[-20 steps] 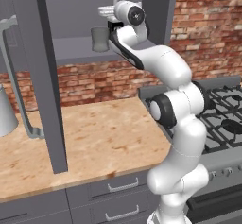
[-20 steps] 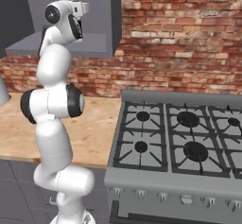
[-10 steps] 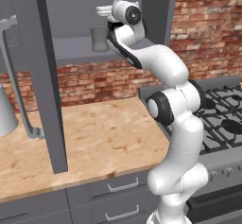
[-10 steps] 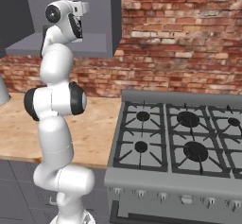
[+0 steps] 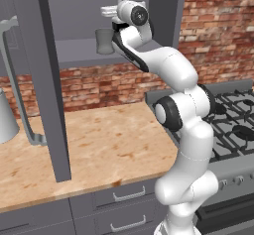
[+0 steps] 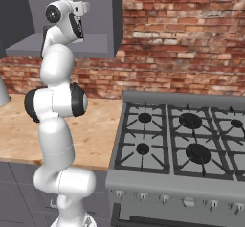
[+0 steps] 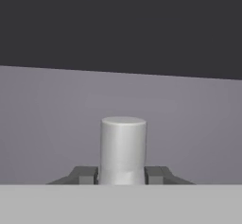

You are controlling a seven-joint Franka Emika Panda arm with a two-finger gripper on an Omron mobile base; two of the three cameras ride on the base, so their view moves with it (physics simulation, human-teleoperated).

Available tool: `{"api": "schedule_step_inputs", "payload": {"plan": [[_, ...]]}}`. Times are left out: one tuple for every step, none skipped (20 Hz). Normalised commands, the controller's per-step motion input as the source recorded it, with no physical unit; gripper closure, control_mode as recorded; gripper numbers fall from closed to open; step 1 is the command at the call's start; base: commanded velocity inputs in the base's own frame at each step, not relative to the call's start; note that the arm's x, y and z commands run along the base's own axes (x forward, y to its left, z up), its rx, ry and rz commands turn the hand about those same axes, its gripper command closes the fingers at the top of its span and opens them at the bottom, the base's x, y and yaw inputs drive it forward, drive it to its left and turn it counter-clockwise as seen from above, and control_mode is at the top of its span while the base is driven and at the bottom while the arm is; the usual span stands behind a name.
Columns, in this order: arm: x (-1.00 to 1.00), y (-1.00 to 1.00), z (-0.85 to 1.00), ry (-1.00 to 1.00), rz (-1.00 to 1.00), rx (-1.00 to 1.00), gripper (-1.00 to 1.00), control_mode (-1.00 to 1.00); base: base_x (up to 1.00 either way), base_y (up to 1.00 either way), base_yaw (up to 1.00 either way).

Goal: There is a bowl on the dining counter. Grab a lemon wedge from the fridge and place it in the bowl. Then get the liquor bottle and glass cup from the cabinet and place them next to the bowl.

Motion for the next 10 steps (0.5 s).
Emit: {"api": "schedule_step_inputs", "payload": {"plan": [[0.0,0.0,0.0,0.0,0.0,0.0,1.0,-1.0,0.0,0.0,0.0],[0.0,0.0,0.0,0.0,0.0,0.0,1.0,-1.0,0.0,0.0,0.0],[0.0,0.0,0.0,0.0,0.0,0.0,1.0,-1.0,0.0,0.0,0.0],[0.0,0.0,0.0,0.0,0.0,0.0,1.0,-1.0,0.0,0.0,0.0],[0.0,0.0,0.0,0.0,0.0,0.0,1.0,-1.0,0.0,0.0,0.0],[0.0,0.0,0.0,0.0,0.0,0.0,1.0,-1.0,0.0,0.0,0.0],[0.0,0.0,0.0,0.0,0.0,0.0,1.0,-1.0,0.0,0.0,0.0],[0.0,0.0,0.0,0.0,0.0,0.0,1.0,-1.0,0.0,0.0,0.0],[0.0,0.0,0.0,0.0,0.0,0.0,1.0,-1.0,0.0,0.0,0.0],[0.0,0.0,0.0,0.0,0.0,0.0,1.0,-1.0,0.0,0.0,0.0]]}}
